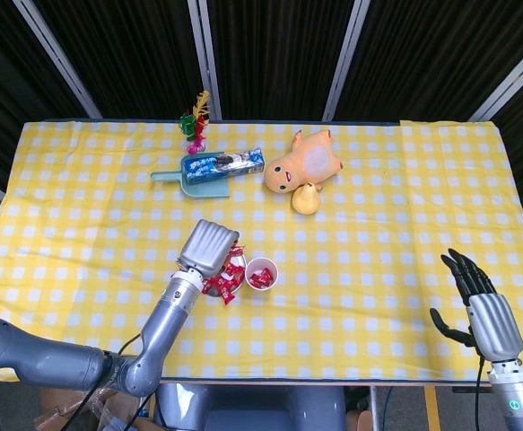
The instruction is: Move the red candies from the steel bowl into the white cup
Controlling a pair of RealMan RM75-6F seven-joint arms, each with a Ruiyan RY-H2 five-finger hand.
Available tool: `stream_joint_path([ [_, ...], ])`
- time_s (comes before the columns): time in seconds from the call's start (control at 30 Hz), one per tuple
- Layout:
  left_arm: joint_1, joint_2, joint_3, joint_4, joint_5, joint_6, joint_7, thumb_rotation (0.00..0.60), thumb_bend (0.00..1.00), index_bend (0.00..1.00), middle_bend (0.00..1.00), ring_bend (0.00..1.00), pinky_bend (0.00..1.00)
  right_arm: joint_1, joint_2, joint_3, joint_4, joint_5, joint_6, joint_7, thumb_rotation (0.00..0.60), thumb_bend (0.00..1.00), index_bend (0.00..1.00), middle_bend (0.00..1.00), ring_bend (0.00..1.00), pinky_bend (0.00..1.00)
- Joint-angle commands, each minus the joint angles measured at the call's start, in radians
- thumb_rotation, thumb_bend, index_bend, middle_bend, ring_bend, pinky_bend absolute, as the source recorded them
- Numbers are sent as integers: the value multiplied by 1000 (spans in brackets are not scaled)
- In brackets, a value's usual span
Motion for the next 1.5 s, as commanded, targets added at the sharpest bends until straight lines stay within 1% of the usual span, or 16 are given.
stream_joint_path([
  [0.03,-18,-22,-11,1,6,-6,6,600,405,576,706,912,957,0,0,0,0,2,-1,-1,600,419,0,0,0,122],
  [0.4,-73,-131,-21,55,-25,-24,50,600,403,556,693,912,957,1,1,1,1,1,0,9,600,419,0,0,0,122],
  [0.5,-80,-149,-25,69,-41,-22,59,600,388,530,673,911,957,1,1,3,2,3,0,14,600,418,0,0,0,122],
  [0.6,-84,-168,-29,86,-61,-25,60,600,368,524,663,911,957,1,3,4,0,5,-2,18,600,419,0,0,0,122],
  [0.67,-86,-180,-29,98,-68,-26,61,600,356,500,632,907,957,1,3,3,1,3,-1,19,600,419,0,0,0,122],
  [0.8,-84,-198,-26,110,-69,-21,56,600,314,392,511,905,957,1,6,2,1,2,-1,25,600,419,0,0,0,122],
  [0.87,-79,-200,-27,112,-51,-15,43,600,311,368,470,904,957,2,5,3,1,2,-1,25,600,418,0,0,0,122],
  [0.97,-70,-193,-32,105,-31,-8,24,600,300,336,406,904,957,1,5,3,2,2,-1,26,600,419,0,0,0,122],
  [1.1,-58,-168,-40,89,-12,-1,8,600,295,315,356,904,956,1,3,3,2,1,1,22,600,419,0,0,0,122],
  [1.3,-29,-133,-47,58,17,13,-34,600,282,296,330,904,956,0,2,5,3,3,4,19,600,418,0,0,0,122],
  [1.4,-1,-91,-25,25,28,17,-45,600,249,293,329,904,956,-1,1,5,4,2,6,19,600,419,0,0,0,122],
  [1.5,22,-42,5,-5,11,5,-37,600,227,293,329,904,956,0,0,4,3,1,4,16,600,419,0,0,0,122],
])
